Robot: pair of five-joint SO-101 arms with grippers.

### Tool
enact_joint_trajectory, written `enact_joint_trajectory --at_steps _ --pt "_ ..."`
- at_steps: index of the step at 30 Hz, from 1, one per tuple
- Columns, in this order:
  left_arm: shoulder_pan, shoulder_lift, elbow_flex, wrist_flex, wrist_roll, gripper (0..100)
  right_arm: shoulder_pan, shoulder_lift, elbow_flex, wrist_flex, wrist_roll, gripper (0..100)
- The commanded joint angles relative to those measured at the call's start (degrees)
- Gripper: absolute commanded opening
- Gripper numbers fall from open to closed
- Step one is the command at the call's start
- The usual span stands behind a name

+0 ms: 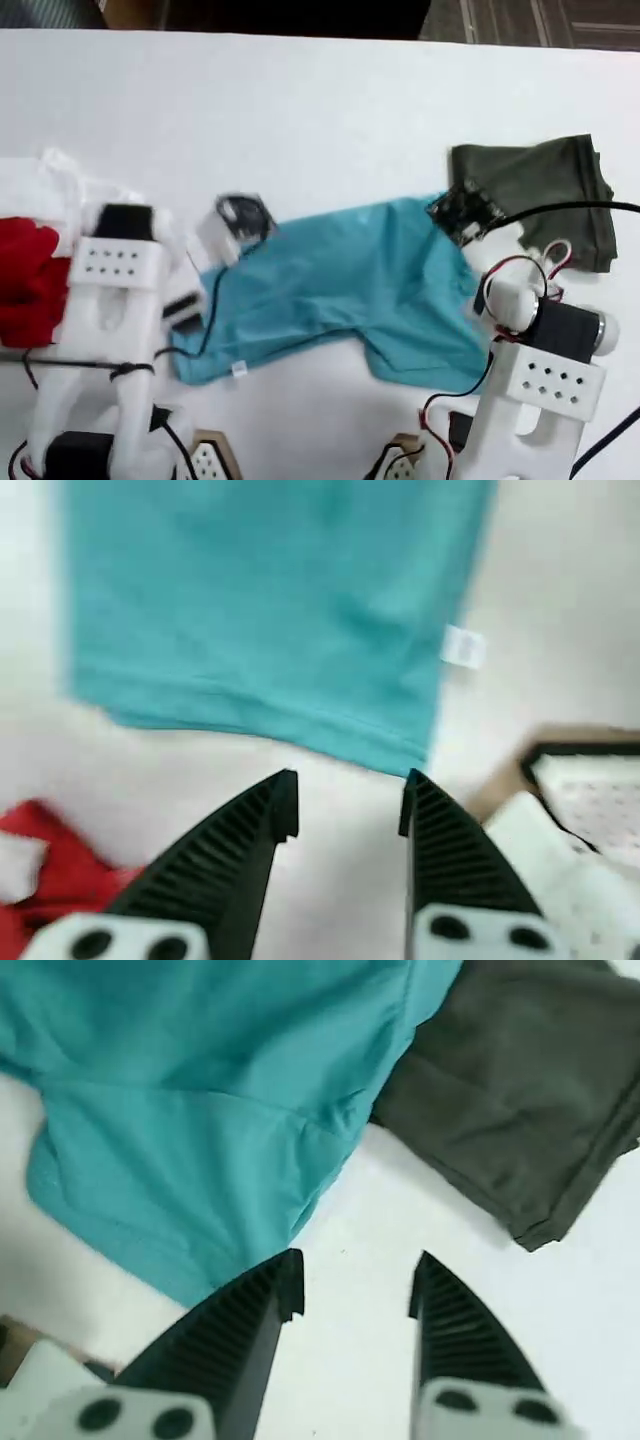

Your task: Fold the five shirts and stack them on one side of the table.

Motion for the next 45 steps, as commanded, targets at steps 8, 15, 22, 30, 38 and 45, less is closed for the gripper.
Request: enact_joint_trajectory --at_steps 8,15,22,30,38,45 --pt "-2.3 18.9 -5.7 -14.5 13.2 3 -12.4 22.5 -1.0 -23.0 -7.5 2.0" --pt "-1.9 38.3 -12.5 -14.7 21.4 3 -12.4 42.1 -16.4 -20.6 -12.1 2.0" --pt "-2.5 50.7 -21.3 -12.5 25.6 3 -12.4 47.9 -21.9 -18.4 -12.1 2.0" --pt "-5.1 70.9 -51.3 1.1 30.5 3 -11.5 47.9 -22.0 -18.1 -11.8 2.0" --pt "-6.6 85.2 -80.0 6.3 29.5 3 -7.6 47.9 -22.2 -18.2 -11.7 2.0" --pt "-10.2 87.6 -92.3 6.3 32.4 3 -6.6 48.0 -22.2 -18.3 -12.1 2.0"
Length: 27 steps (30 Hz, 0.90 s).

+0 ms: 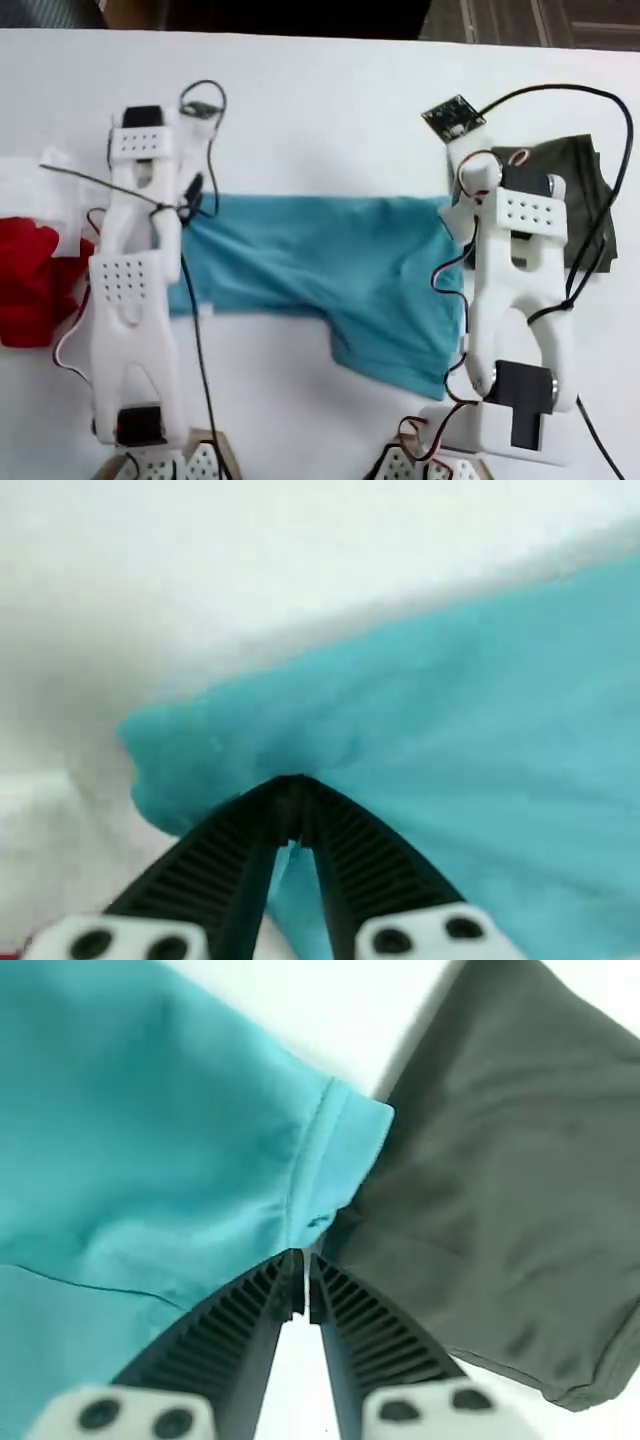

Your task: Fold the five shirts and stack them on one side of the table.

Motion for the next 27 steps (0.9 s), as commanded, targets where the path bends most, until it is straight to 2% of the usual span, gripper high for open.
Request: enact_joint_trajectory --at_steps 1,4,7,9,14,18,21,24,27 --pt "-2.6 -0.4 -7.6 0.7 0.3 3 -0.7 0.1 -3.0 0.0 -0.5 2.0" --pt "-2.4 -3.9 -7.9 0.7 0.1 3 -3.5 0.3 -2.8 -0.5 -1.8 2.0" --pt "-1.0 -9.9 -3.9 0.7 -2.4 3 -5.8 0.3 -3.0 -4.4 -7.6 2.0" --pt "0.2 -15.2 0.5 0.7 -2.7 3 -7.7 0.5 -2.7 -7.2 -9.8 2.0" --pt "3.5 -26.3 18.3 -0.4 -3.2 3 -12.6 6.9 -2.4 -8.1 -10.1 2.0" --pt "4.4 -25.8 32.6 -10.9 -3.2 3 -12.1 13.0 -2.4 -7.9 -10.1 2.0" --pt "3.8 -23.4 37.9 -16.6 -4.0 3 -9.8 15.3 -2.4 -6.5 -10.0 2.0" --pt "2.7 -20.0 38.0 -15.6 -7.0 3 -6.6 15.5 -2.4 -3.7 -9.4 2.0" --pt "0.7 -16.4 35.4 -12.0 -7.9 3 -4.0 15.0 -2.4 -1.0 -4.4 2.0"
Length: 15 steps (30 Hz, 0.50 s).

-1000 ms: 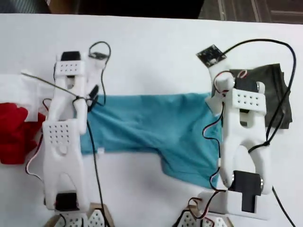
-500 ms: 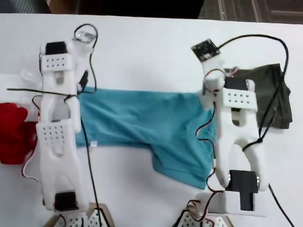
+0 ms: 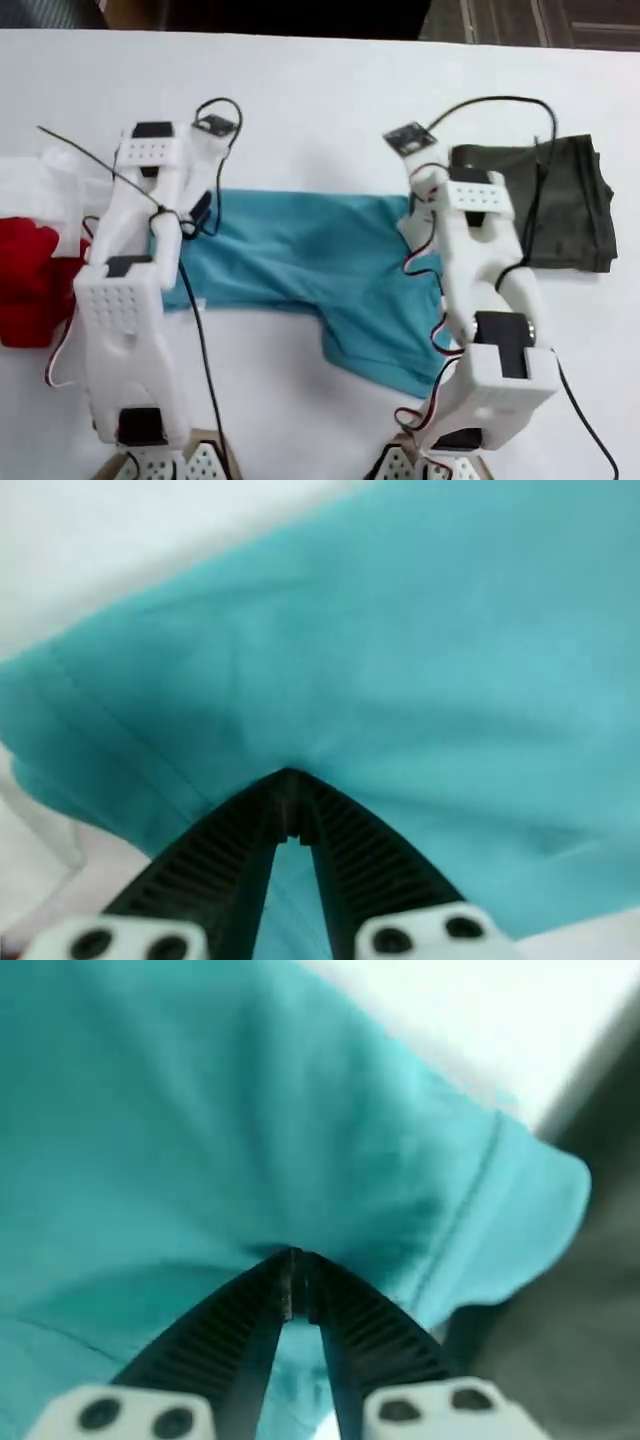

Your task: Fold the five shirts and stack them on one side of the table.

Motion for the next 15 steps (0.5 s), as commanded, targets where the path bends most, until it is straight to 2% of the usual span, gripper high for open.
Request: enact_joint_trajectory --at_steps 1,7,10,15 --pt "-3.1 3.8 -2.6 3.7 -1.1 3 3.8 -0.8 -2.4 3.0 4.7 2.0" --pt "-7.2 12.0 -14.1 11.2 -1.0 3 8.0 -0.9 -2.4 4.4 5.5 2.0" --pt "-7.0 13.4 -20.3 15.0 -1.1 3 6.7 -1.2 -3.3 4.5 5.5 2.0" --pt "-5.3 9.0 -22.9 15.3 -0.8 3 3.1 -10.3 -4.7 9.5 5.5 2.0"
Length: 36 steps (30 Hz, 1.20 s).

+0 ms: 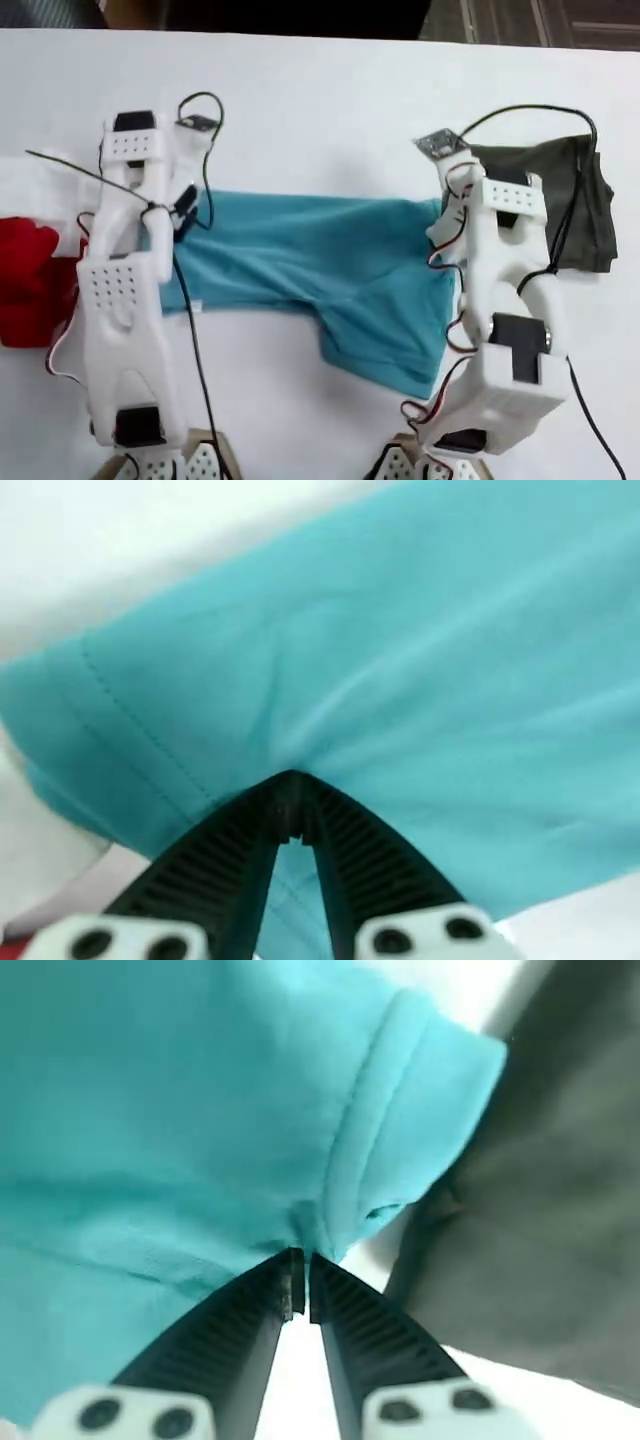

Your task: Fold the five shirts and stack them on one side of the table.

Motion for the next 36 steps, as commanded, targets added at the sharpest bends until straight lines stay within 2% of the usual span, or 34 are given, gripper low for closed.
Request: enact_joint_trajectory --at_steps 1,5,9,15,19,25,29,36 --pt "-1.1 -4.5 -1.6 1.1 -0.2 3 -3.3 -11.6 -1.9 3.7 0.4 2.0" --pt "-0.7 -10.0 -1.6 1.1 -0.2 3 -7.1 -26.2 5.5 6.2 3.9 2.0" --pt "-0.6 -16.4 1.6 1.1 -0.1 3 -9.5 -37.7 21.7 5.4 7.0 2.0" --pt "1.7 -25.9 16.0 0.7 -0.2 3 -10.6 -45.8 43.0 -3.7 9.8 2.0" --pt "1.6 -27.4 28.4 -4.6 -0.2 3 -10.5 -45.8 51.5 -7.5 14.0 2.0" --pt "1.7 -28.2 45.6 -18.5 2.0 3 -9.6 -46.3 56.3 -4.7 24.4 2.0" --pt "1.7 -30.7 50.1 -21.8 2.1 3 -8.1 -46.4 54.5 -0.3 28.3 2.0" --pt "1.6 -35.7 52.1 -24.2 2.2 3 -7.7 -46.5 46.1 6.1 28.6 2.0"
